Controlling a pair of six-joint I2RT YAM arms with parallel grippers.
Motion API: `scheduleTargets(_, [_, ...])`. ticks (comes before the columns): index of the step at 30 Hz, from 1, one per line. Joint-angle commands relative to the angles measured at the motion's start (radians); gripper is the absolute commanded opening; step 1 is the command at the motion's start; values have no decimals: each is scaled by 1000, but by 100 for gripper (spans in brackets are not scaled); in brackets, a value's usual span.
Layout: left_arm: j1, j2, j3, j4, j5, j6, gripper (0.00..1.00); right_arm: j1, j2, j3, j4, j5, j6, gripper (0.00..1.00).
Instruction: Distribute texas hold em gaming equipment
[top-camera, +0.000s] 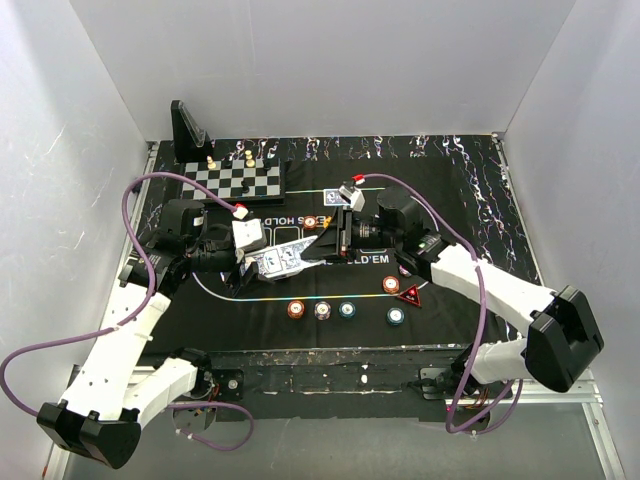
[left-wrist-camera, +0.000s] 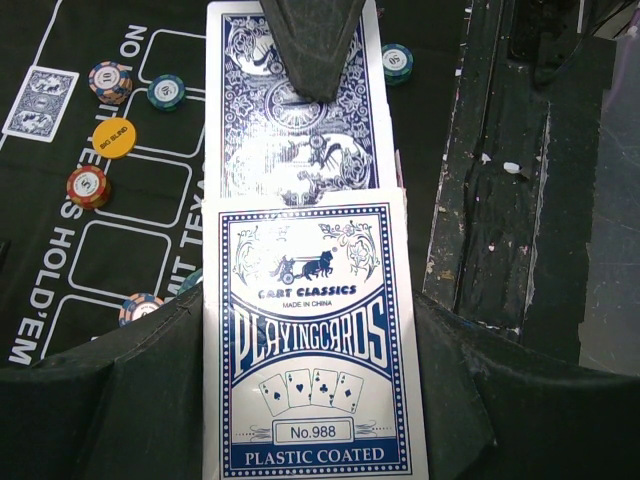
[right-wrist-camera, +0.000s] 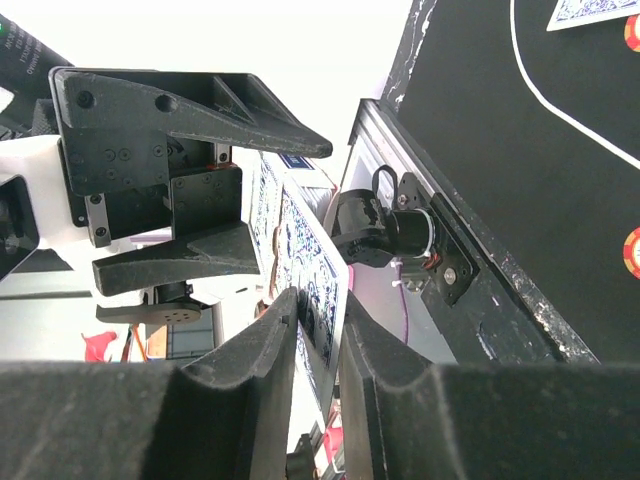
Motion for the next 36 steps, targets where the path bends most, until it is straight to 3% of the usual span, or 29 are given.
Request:
scheduleTargets(1, [-3, -23, 16, 34, 31, -3, 28, -29, -45, -18, 21, -6, -3, 28])
scheduleTargets(6, [-3, -23, 14, 33, 30, -2, 27, -78, -82, -33, -10, -18, -11, 23])
scheduleTargets(13, [-3, -20, 11, 36, 27, 0, 26, -191, -113, -21, -39, -70, -15, 5])
scheduleTargets(19, [-1, -16, 11, 36, 21, 0, 25, -337, -47, 80, -111, -114, -73, 1])
scheduleTargets(22, [-3, -11, 19, 36, 22, 0, 25, -432, 82, 163, -118, -134, -112, 1])
scheduleTargets(26, [-1, -8, 23, 34, 34, -6, 25, -493, 371, 365, -215, -108, -202, 1])
scheduleTargets(31, [-1, -9, 28, 21, 31, -3, 25, -512, 694, 713, -387, -4, -294, 1])
scheduleTargets(36, [0, -17, 33, 2, 28, -2, 25, -514, 892, 876, -390, 45, -265, 1])
